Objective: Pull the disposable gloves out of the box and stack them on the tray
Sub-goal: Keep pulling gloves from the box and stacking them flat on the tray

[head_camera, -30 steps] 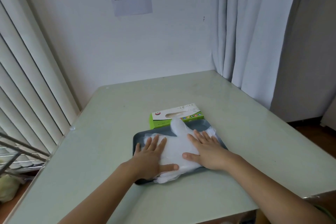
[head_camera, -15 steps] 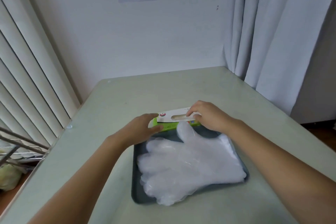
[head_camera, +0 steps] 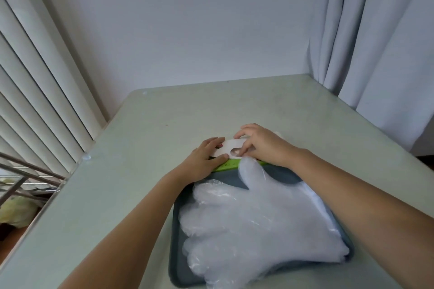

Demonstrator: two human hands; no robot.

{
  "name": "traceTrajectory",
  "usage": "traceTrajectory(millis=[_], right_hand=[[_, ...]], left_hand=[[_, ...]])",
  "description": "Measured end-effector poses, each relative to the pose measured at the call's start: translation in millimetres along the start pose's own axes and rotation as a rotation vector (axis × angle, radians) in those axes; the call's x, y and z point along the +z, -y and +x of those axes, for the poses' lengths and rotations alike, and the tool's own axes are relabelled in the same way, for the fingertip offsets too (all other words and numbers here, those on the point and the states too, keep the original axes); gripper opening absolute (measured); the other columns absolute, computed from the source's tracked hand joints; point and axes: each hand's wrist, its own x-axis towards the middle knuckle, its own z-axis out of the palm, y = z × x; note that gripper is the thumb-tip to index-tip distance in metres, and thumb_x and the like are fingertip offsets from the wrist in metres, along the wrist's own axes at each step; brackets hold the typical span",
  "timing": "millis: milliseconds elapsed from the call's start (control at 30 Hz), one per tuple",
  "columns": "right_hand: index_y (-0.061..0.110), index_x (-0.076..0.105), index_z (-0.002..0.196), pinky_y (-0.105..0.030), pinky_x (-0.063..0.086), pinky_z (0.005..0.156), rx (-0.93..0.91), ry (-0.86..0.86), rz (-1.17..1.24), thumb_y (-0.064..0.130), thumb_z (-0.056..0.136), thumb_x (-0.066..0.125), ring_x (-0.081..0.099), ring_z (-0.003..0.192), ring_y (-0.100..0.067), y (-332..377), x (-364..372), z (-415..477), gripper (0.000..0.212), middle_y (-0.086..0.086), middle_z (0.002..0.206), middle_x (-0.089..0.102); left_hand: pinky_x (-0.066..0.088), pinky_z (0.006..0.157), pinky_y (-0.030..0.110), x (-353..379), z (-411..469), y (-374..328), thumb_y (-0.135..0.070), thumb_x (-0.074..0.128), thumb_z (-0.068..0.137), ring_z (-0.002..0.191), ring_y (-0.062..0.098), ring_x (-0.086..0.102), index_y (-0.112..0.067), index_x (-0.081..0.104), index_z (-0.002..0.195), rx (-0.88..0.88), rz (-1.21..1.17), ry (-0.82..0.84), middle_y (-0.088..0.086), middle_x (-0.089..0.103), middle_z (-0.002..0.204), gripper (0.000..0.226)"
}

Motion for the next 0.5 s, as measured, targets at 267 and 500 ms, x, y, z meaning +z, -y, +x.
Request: traceTrajectory(millis=[267,500], right_hand=[[0.016,0.078,0.083,-0.003,0.038,0.079,0.088,-0.142,0.306,0.017,0.083,0.073,0.059,0.093,-0.004,-9.1,6.9,-8.5,0.005,0.011,0.114,0.057],[0.011,0.077,0.088,0.001,0.036,0.077,0.221,-0.284,0.472,0.012,0.081,0.074,0.057,0.095,-0.005,-12.7,2.9,-3.6,0.007,0.008,0.108,0.059]], left_hand=[[0.026,0.109,0.022,1.1,0.8,3.1,-0.038,0.052,0.097,0.13,0.007,0.038,-0.031,0.036,0.145,0.014,-0.006,-0.021,-0.01,0.035,0.146,0.051],[0.027,0.111,0.024,0.5,1.8,3.4,-0.038,0.054,0.096,0.129,0.006,0.039,-0.031,0.037,0.144,0.015,-0.026,-0.028,-0.01,0.036,0.145,0.051]])
